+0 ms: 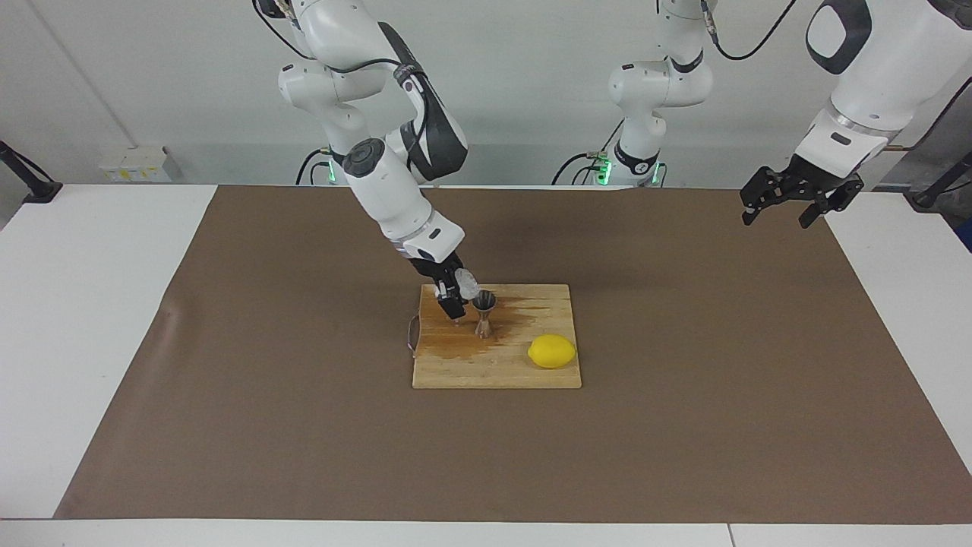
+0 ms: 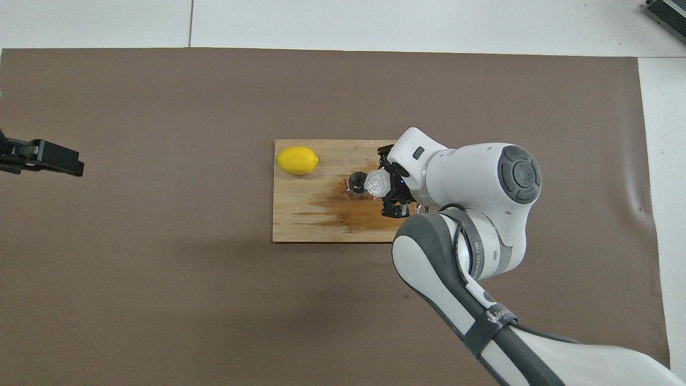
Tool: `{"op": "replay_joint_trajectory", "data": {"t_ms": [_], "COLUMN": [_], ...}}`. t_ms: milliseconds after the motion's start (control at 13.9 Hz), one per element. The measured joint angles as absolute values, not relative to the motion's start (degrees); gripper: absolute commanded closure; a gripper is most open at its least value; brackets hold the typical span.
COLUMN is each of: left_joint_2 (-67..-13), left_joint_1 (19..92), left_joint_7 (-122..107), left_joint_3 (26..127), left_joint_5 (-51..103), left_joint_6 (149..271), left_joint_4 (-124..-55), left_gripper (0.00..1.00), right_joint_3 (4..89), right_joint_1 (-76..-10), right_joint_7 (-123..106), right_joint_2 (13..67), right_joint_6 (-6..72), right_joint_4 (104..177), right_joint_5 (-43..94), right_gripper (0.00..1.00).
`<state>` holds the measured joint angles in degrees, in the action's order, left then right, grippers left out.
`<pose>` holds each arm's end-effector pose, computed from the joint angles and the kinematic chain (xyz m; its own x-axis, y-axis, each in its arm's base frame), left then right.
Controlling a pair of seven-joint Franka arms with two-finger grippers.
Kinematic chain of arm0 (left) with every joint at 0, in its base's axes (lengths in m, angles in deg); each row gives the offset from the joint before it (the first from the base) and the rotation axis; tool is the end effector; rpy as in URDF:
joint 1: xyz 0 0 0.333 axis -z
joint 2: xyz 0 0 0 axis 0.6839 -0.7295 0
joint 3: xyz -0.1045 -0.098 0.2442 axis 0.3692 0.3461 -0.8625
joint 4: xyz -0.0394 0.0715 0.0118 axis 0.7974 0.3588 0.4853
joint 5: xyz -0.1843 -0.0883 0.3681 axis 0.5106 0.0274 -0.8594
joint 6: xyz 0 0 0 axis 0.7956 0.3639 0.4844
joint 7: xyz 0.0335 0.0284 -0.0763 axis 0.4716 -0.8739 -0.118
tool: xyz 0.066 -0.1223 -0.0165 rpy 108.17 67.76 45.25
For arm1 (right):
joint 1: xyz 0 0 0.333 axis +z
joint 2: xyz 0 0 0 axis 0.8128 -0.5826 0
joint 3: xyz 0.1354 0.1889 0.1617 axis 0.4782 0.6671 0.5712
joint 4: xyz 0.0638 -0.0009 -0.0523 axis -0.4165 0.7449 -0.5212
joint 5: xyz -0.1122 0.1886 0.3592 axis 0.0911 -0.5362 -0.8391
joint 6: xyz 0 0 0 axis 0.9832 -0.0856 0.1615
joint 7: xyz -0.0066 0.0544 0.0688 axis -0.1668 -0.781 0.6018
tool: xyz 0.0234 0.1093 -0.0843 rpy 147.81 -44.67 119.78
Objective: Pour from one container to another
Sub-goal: 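Tilt the white cup with the right gripper to pour into the metal cup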
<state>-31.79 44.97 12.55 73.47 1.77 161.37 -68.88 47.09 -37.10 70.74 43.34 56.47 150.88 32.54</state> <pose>0.5893 -0.0217 0.5535 0.9939 -0.1106 -0.0053 -0.1104 -0.9935 0.0259 0.5835 0.2790 0.3139 -0.1268 0.9238 0.3613 0.9799 0.0601 0.1903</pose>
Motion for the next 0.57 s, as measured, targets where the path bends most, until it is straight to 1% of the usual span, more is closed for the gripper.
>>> {"op": "replay_joint_trajectory", "data": {"t_ms": [574], "left_joint_2": [-31.8], "left_joint_1": [45.0], "left_joint_7": [12.6], "left_joint_3": [73.5], "left_joint_5": [1.8], "left_joint_6": [161.4], "left_joint_4": [-68.9], "left_gripper": [0.0], "right_joint_3": [47.1], "right_joint_1": [-37.1], "right_joint_7": [70.7], "right_joint_2": [43.3], "right_joint_6": [58.0], "right_joint_4": [151.1], "right_joint_5": [32.8], "right_gripper": [1.0]}}
